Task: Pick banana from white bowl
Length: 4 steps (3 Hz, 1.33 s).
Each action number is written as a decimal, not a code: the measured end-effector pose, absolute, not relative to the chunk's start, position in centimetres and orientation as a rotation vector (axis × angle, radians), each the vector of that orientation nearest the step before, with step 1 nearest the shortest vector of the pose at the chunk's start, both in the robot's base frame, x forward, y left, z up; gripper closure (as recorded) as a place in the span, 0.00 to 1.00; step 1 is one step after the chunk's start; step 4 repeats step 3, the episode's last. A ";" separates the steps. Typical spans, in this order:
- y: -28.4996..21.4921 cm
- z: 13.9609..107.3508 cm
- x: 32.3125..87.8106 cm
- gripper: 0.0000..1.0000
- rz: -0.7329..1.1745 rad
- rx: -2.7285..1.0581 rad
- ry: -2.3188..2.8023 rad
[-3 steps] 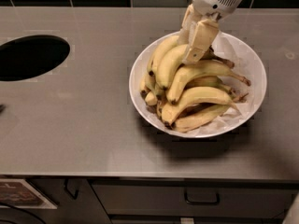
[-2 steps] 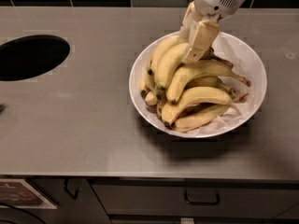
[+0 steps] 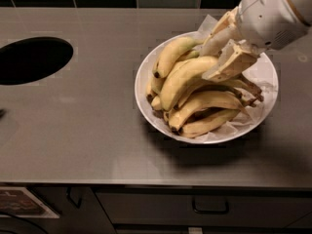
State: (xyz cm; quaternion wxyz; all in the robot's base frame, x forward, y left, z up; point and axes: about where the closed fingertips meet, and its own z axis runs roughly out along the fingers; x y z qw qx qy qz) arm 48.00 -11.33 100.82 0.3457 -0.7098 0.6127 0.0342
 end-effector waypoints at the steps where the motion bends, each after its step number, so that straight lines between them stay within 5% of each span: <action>1: -12.4 101.0 45.6 1.00 0.038 -1.714 1.491; 4: -13.4 105.0 46.5 1.00 -0.189 -1.435 1.356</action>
Offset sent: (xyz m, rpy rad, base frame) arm 0.0008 -0.0418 0.0734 0.3095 -0.6200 -0.2420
